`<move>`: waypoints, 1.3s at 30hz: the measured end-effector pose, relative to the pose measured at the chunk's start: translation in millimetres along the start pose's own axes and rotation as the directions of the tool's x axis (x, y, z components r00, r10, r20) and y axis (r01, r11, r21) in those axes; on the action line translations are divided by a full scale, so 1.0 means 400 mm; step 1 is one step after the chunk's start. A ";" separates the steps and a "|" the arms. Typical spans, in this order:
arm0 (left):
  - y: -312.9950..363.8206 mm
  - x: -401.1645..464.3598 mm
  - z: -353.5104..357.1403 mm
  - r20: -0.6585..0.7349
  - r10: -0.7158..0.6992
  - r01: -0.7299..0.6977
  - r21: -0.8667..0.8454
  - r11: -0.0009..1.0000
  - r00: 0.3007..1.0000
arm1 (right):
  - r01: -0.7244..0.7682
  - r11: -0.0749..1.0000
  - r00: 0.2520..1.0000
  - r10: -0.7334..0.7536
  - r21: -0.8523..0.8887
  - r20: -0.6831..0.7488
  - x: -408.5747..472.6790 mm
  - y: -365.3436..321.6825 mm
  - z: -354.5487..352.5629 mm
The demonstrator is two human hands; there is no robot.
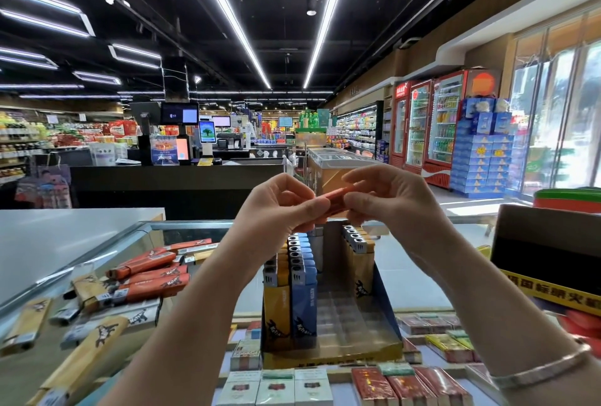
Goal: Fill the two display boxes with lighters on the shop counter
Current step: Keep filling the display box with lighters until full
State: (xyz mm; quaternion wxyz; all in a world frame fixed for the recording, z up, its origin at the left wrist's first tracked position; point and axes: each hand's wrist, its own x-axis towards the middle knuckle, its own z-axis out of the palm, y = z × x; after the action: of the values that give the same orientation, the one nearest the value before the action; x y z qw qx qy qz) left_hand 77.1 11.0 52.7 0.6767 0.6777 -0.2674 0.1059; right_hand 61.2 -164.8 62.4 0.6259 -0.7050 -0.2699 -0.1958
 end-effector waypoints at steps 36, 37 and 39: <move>-0.026 0.006 -0.005 0.050 -0.344 0.269 0.522 0.809 0.938 | 0.156 0.625 0.988 -0.116 -0.765 0.107 0.012 0.074 0.012; -0.027 0.007 -0.005 0.047 -0.342 0.269 0.523 0.809 0.938 | 0.145 0.626 0.989 -0.106 -0.766 0.100 0.014 0.076 0.014; -0.029 0.008 -0.005 0.048 -0.340 0.266 0.522 0.810 0.939 | 0.135 0.609 0.991 -0.094 -0.782 0.097 0.017 0.077 0.018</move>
State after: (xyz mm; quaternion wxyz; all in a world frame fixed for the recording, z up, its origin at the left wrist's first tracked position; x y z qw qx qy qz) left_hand 86.0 11.5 44.4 0.4617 0.8715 -0.1647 0.0158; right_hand 85.5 -159.1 41.8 0.2339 -0.8934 -0.2158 -0.3172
